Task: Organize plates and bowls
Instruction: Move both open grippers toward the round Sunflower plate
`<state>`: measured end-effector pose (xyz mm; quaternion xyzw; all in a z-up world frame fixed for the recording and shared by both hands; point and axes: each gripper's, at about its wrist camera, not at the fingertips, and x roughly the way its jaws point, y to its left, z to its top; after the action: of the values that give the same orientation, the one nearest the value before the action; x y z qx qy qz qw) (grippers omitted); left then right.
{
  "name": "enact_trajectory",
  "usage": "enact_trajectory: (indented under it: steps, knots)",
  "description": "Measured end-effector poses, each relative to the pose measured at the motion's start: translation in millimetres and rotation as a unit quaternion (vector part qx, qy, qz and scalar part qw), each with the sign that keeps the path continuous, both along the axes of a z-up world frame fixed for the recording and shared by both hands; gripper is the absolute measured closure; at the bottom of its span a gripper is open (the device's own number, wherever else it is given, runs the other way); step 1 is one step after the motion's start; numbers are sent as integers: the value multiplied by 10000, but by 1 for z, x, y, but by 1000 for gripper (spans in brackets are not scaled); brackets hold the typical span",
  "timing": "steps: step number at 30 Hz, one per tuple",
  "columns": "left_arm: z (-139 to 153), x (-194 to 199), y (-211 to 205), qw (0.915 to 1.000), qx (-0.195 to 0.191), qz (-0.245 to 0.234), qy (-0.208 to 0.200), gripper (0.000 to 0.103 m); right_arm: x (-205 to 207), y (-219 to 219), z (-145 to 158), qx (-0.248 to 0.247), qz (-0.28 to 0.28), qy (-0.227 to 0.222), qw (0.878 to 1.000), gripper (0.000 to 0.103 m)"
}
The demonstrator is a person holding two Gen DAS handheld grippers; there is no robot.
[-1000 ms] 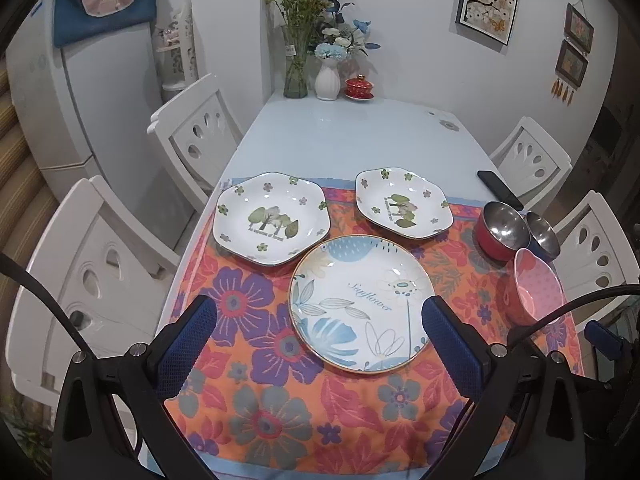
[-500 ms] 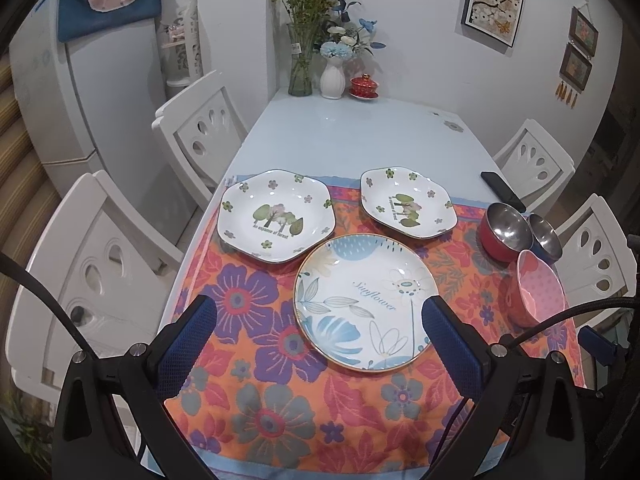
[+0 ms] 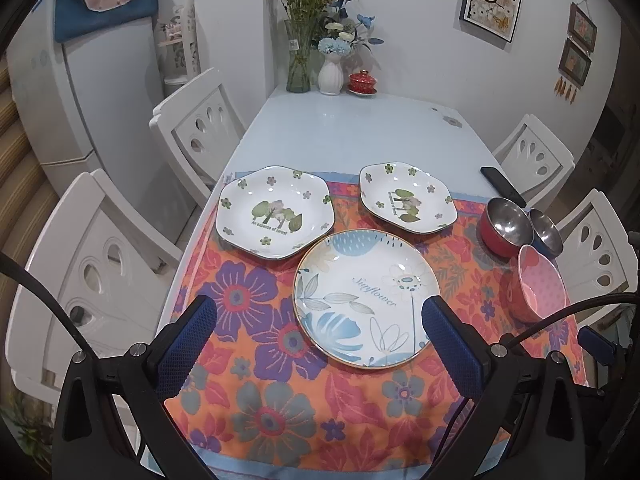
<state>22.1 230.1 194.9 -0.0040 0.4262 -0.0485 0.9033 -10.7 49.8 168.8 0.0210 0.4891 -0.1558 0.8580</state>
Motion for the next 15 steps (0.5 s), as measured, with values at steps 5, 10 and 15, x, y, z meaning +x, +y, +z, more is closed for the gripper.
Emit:
enact_trajectory:
  steps: [5, 10, 15]
  knots:
    - [-1, 0, 0, 10000, 3, -18, 15, 1, -1, 3, 0, 0, 1, 10, 10000, 0]
    - [-1, 0, -1, 10000, -6, -11, 36, 1, 0, 3, 0, 3, 0, 10, 10000, 0]
    - [-1, 0, -2, 10000, 2, -23, 46, 1, 0, 3, 0, 5, 23, 45, 10000, 0]
